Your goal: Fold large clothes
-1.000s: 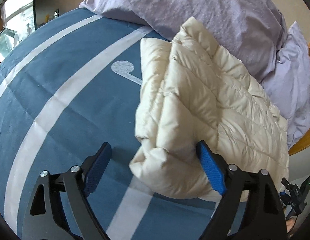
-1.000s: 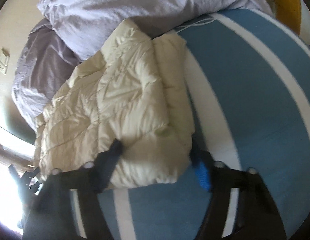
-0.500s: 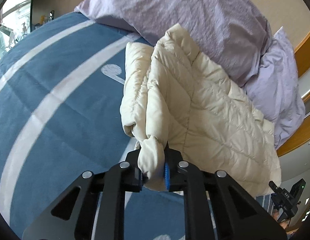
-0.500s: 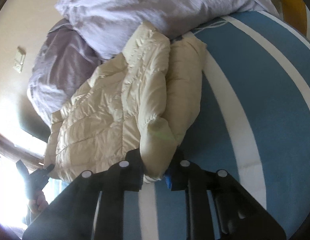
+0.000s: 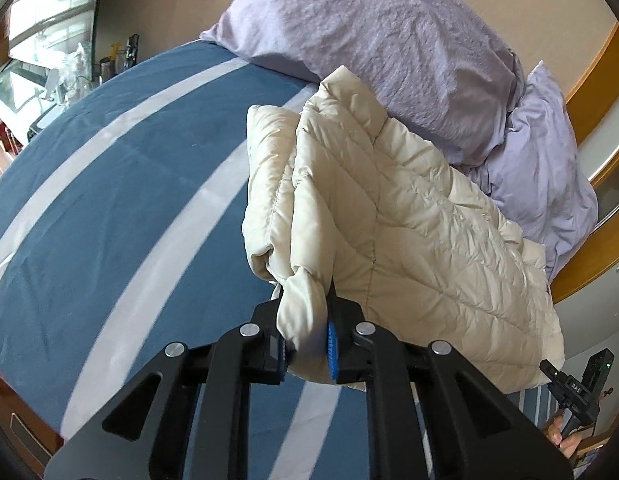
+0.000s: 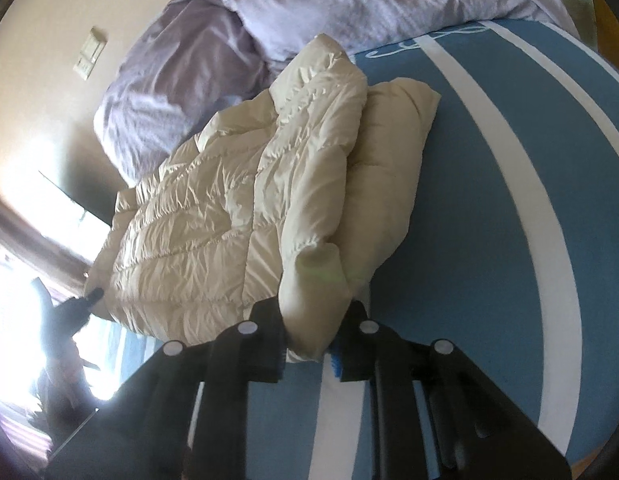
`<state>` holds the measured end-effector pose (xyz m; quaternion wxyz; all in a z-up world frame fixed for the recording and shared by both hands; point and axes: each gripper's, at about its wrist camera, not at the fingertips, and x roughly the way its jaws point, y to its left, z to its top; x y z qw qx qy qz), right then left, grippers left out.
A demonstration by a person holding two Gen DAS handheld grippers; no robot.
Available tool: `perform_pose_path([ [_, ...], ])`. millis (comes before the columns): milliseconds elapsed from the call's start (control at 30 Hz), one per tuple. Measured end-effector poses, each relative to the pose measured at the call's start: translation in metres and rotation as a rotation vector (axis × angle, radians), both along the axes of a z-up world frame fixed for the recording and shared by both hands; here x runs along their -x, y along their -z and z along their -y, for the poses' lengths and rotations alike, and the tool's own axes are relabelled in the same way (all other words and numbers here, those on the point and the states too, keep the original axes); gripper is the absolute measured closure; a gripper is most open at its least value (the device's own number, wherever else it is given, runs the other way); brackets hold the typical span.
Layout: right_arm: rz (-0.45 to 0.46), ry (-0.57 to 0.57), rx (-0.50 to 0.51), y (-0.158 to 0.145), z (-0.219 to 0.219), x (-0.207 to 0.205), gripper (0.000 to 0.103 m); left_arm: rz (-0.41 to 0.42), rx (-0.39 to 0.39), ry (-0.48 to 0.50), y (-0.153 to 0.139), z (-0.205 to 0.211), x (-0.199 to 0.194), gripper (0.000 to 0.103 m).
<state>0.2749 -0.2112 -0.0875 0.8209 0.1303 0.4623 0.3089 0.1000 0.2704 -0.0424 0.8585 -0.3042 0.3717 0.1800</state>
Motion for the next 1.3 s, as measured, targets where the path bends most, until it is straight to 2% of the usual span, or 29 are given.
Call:
perform_pose_path([
  [133, 0.021, -0.017, 0.039, 0.001, -0.003, 0.013, 0.086, -0.004, 0.003, -0.006, 0.003, -0.001, 0.012, 0.089],
  [200, 0.029, -0.012, 0.062, 0.001, -0.004, 0.016, 0.082, -0.008, 0.012, -0.01, 0.005, -0.002, 0.014, 0.087],
  [267, 0.045, 0.01, 0.1, -0.002, -0.005, 0.015, 0.069, -0.015, 0.016, -0.018, 0.006, -0.003, 0.016, 0.085],
  [333, 0.062, 0.032, 0.124, -0.004, -0.001, 0.016, 0.061, -0.024, 0.015, -0.033, 0.005, -0.004, 0.016, 0.078],
  [433, 0.11, 0.091, 0.152, -0.015, 0.009, 0.017, 0.043, -0.029, -0.009, -0.062, 0.001, -0.008, 0.019, 0.05],
  [467, 0.147, 0.123, 0.174, -0.022, 0.012, 0.017, 0.04, -0.028, -0.017, -0.07, 0.0, -0.01, 0.021, 0.035],
  [500, 0.181, 0.149, 0.192, -0.029, 0.014, 0.017, 0.04, -0.024, -0.028, -0.082, -0.003, -0.012, 0.021, 0.027],
  [600, 0.219, 0.161, 0.191, -0.041, 0.014, 0.014, 0.036, -0.032, -0.042, -0.088, -0.007, -0.019, 0.015, 0.021],
  [767, 0.299, 0.106, 0.231, -0.059, -0.02, 0.013, 0.025, -0.068, -0.055, -0.087, -0.006, -0.028, -0.003, 0.013],
  [833, 0.321, 0.078, 0.247, -0.06, -0.035, 0.012, 0.024, -0.076, -0.045, -0.086, -0.004, -0.032, -0.011, 0.013],
  [1067, 0.352, 0.012, 0.326, -0.048, -0.09, 0.006, 0.021, -0.094, 0.0, -0.088, 0.003, -0.045, -0.032, 0.008],
  [1300, 0.336, 0.01, 0.392, -0.02, -0.112, -0.006, 0.016, -0.109, 0.05, -0.084, 0.015, -0.058, -0.044, 0.008],
])
